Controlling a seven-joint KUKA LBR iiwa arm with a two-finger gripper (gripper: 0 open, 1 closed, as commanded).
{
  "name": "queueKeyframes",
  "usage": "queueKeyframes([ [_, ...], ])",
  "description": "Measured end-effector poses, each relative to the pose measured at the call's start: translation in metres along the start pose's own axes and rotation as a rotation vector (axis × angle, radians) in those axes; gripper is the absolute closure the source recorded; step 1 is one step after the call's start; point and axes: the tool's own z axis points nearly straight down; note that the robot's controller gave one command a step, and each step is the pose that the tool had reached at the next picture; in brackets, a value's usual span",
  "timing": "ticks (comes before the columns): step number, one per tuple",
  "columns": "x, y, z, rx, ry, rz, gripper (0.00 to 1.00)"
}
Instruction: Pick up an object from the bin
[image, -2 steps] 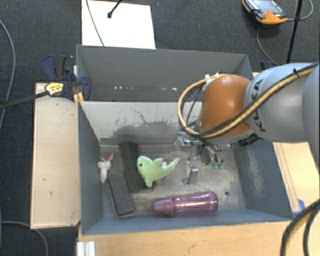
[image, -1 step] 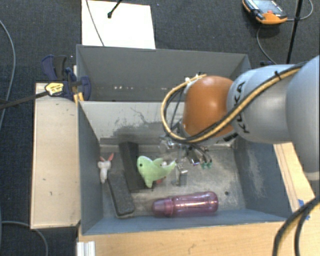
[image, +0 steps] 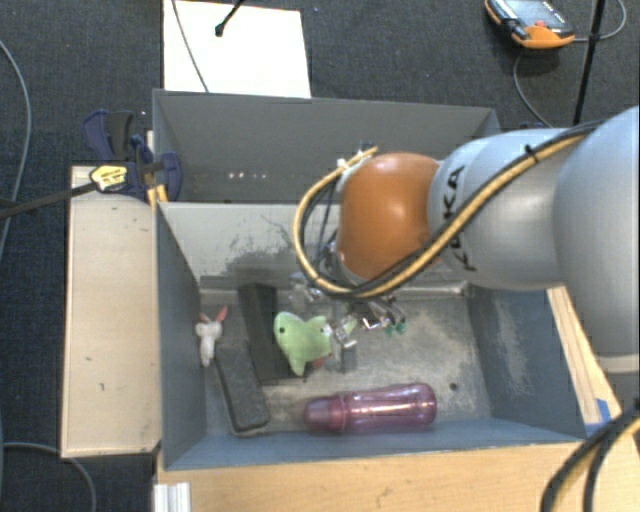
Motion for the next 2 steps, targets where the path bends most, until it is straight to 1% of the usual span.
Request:
queueKeyframes([
  [1, -0.007, 0.007, 0.036, -0.004, 0.009, 0.246, 0.0],
  [2, -0.013, 0.021, 0.046, 0.0, 0.0, 0.114, 1.0],
])
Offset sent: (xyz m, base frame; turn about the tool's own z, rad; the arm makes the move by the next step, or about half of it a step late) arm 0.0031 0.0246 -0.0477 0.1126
